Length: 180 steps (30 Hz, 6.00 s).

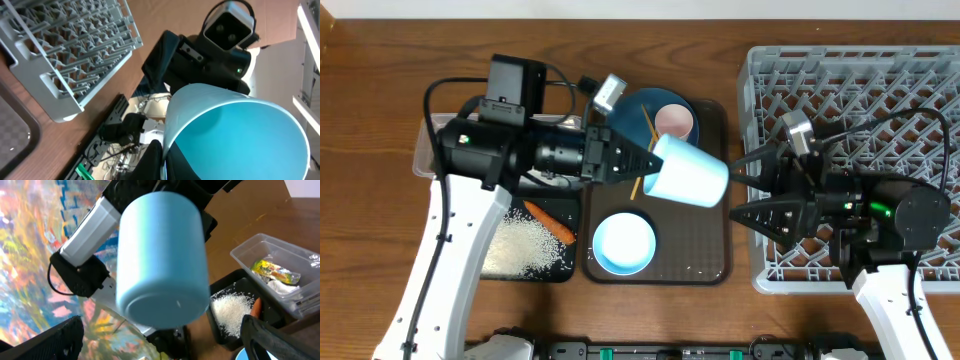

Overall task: Sort waste into correct bins and load items into the dishwasher rack
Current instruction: 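Grasp the light-blue cup with the right gripper from the left gripper, then carry the light-blue cup with the right gripper over the dish rack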

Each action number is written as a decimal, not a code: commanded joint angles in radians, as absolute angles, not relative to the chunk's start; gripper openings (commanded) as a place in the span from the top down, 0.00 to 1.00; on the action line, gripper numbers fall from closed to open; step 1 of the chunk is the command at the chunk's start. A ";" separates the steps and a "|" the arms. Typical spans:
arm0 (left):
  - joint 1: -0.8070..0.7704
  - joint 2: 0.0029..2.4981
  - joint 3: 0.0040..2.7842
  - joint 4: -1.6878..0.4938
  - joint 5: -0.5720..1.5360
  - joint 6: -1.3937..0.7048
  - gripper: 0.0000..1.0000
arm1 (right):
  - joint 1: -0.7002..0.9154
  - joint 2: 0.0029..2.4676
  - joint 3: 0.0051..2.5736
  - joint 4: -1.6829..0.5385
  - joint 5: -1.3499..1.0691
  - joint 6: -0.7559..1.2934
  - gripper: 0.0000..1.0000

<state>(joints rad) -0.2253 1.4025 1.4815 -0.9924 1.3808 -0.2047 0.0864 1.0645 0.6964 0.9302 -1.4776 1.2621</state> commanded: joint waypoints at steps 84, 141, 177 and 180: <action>-0.255 1.397 1.477 -1.090 1.209 -0.183 0.94 | 0.229 1.080 0.704 0.920 -1.307 1.165 0.53; -0.252 1.397 1.477 -1.012 1.105 -0.176 0.24 | -0.262 1.089 0.704 0.397 -1.234 0.897 0.58; -0.252 1.397 1.477 -1.012 1.105 -0.176 0.00 | -0.015 1.406 1.546 -1.347 -0.093 0.161 0.61; -0.252 1.397 1.477 -1.012 1.105 -0.176 0.00 | 0.007 1.463 1.546 -1.347 -0.094 0.159 0.62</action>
